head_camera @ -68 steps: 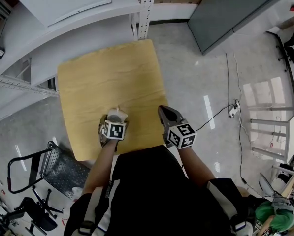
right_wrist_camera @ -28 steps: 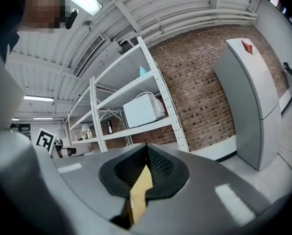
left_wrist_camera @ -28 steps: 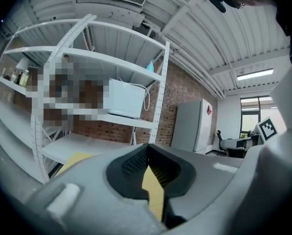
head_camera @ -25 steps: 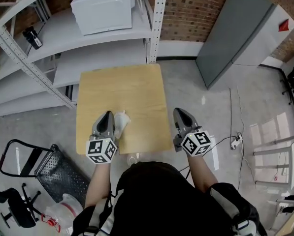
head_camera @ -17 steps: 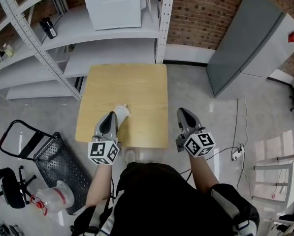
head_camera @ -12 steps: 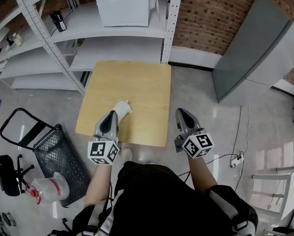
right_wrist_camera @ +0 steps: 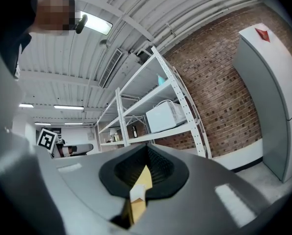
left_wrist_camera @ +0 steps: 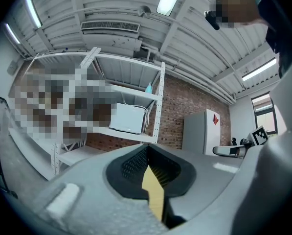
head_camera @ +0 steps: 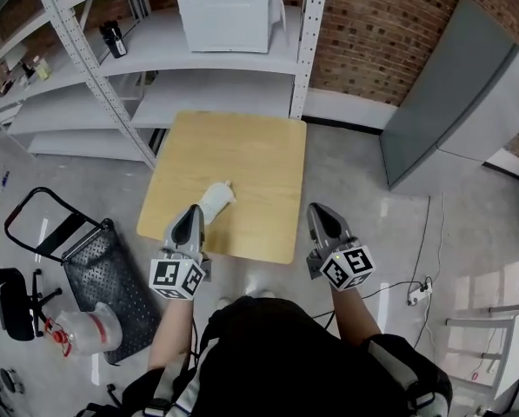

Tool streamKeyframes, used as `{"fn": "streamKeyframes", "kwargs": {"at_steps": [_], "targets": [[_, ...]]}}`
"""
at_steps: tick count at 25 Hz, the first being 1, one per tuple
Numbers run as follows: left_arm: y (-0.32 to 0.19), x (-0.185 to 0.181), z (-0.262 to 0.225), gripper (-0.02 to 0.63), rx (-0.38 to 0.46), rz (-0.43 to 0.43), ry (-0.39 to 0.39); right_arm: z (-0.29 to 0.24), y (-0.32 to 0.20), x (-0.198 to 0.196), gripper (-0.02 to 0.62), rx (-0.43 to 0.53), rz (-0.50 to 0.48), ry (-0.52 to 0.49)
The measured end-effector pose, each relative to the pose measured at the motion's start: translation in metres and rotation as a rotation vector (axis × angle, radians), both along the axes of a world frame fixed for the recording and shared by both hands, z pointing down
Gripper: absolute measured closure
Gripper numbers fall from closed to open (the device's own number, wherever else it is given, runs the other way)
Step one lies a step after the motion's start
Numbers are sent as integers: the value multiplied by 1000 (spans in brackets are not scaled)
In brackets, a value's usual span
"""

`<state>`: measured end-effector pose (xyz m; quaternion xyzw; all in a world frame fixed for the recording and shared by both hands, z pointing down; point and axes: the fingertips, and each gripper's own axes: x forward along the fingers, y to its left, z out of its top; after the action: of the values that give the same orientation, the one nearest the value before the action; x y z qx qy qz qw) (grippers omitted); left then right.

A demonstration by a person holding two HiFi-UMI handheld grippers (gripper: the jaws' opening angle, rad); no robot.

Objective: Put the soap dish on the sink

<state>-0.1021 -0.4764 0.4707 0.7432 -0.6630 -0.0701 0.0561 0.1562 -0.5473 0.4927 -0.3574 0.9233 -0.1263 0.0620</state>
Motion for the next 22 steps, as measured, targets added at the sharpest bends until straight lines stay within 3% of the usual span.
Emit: {"fn": "streamKeyframes", "kwargs": {"at_steps": [7,13,22], "targets": [[10,-13,-6,604,8,31,5,-3,9,-26,591,22,-14,10],[20,-29,-17,604,45,64,67,-8,18,-46,591,29,16,-7],[27,-51,-1,604,10,93,76,-5,36,-59,591,14,43,15]]}}
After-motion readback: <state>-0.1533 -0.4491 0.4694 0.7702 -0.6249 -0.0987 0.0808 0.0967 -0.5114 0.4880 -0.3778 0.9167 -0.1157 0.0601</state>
